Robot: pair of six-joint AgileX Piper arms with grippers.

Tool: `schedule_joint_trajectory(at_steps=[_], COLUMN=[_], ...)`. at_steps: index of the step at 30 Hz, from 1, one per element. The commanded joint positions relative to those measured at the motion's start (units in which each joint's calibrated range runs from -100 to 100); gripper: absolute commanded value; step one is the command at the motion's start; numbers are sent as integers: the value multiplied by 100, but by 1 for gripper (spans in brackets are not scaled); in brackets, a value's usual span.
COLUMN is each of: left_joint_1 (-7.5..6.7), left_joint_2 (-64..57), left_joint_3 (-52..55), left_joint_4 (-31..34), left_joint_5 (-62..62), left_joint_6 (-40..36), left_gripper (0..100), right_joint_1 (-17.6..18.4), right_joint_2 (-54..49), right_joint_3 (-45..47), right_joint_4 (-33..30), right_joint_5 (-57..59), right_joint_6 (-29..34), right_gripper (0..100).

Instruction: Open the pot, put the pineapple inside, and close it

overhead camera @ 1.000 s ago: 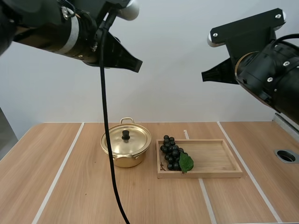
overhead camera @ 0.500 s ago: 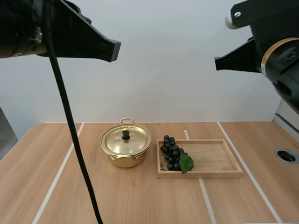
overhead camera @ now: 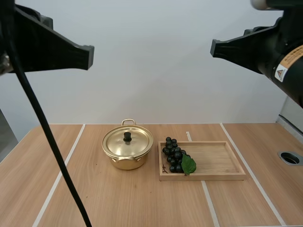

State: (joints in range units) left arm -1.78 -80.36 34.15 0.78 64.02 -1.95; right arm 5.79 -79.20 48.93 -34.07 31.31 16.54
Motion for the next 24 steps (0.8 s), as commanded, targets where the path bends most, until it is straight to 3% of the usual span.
schedule_joint_trajectory(at_steps=[1, 7, 11, 15, 24], left_joint_1=[24, 155, 229, 220, 80], left_joint_2=[-208, -290, -311, -548, -1232], left_joint_3=[726, 2118, 2864, 3309, 4434], left_joint_4=[82, 348, 396, 408, 421], left_joint_5=[-1164, -2514, -2598, -2617, -2423], left_joint_6=[-13, -15, -114, 224, -66], left_gripper=[0, 0, 0, 0, 0], right_joint_1=[-19, 185, 245, 247, 203], right_joint_2=[-532, -1247, -1842, -2080, -2080], right_joint_3=[292, 1545, 2679, 3555, 4739], right_joint_4=[358, 334, 39, -26, -49], right_joint_5=[-180, -653, -1810, -2459, -2047], right_joint_6=[-260, -565, -665, -665, -654], right_gripper=[0, 0, 0, 0, 0])
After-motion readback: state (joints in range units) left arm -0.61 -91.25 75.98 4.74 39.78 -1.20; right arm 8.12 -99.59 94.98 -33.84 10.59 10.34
